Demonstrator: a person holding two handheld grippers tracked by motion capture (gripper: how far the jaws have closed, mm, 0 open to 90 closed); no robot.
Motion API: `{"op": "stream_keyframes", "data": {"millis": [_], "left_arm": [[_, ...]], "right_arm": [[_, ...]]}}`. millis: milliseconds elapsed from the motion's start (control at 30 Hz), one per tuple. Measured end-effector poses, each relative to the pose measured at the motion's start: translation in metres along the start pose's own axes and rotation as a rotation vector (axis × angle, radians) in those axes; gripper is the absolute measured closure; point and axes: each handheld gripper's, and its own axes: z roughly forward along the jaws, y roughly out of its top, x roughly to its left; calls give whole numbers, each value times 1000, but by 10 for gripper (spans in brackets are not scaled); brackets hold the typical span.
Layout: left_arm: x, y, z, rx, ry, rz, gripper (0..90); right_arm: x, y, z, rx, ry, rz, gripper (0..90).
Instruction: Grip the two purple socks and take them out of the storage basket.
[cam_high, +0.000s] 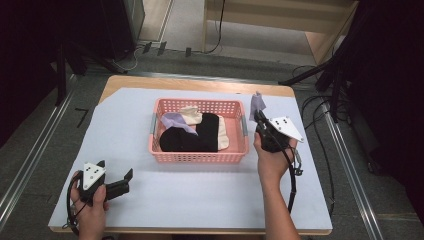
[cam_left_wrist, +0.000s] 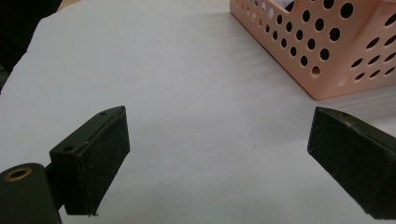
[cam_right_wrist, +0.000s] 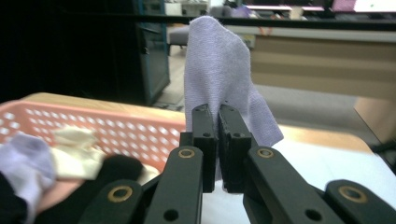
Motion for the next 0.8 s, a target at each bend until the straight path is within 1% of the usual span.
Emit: {"op": "stream_keyframes", "data": {"millis": [67,100,133,167,200,233,267,300,333,367,400,433,467,500,533,600,633,667,700,733,800], "left_arm": [[0,0,0,-1,0,-1,64],[0,0,0,0,0,0,65],[0,0,0,0,0,0,64],[0,0,0,0,0,0,65],[0,0,0,0,0,0,65],[0,0,0,0,1,0,64],[0,0,0,0,0,-1,65],[0,0,0,-3,1,-3,65],[0,0,0,-4,1,-4,65],[0,0,0,-4,2,-3,64],[0,0,0,-2,2,0,64],[0,0,0,-3,1,2,64],[0,0,0,-2,1,2,64],[0,0,0,-3,1,0,64],[0,0,0,-1,2,0,64],[0,0,0,0,2,3,64],[0,0,0,0,2,3,64],[0,0,0,0,2,4,64],[0,0,0,-1,2,4,64],[0,0,0,0,2,4,64],[0,0,0,-1,2,3,65]], "right_arm": [[-8,-7,-2,28,-33,-3,871],[-12,-11,-4,40,-43,8,871],[-18,-19,-5,73,-70,20,868],[-22,-23,-6,87,-80,20,861],[-22,-23,-6,87,-80,20,861],[-25,-26,-6,100,-91,25,856],[-32,-30,-8,120,-108,59,842],[-32,-30,-8,120,-108,59,842],[-36,-32,-8,123,-119,67,820],[-41,-34,-8,151,-127,118,745],[-41,-34,-8,151,-127,118,745],[-42,-34,-9,160,-117,143,734],[-43,-34,-9,165,-117,158,721],[-43,-34,-9,159,-119,144,708],[-41,-33,-10,157,-118,150,690],[-35,-30,-11,139,-98,161,672],[-31,-28,-10,126,-85,150,668],[-19,-24,-7,124,-56,123,659],[-19,-24,-7,124,-56,123,659],[-12,-22,-6,116,-40,114,652],[3,-16,0,122,-4,79,647]]}}
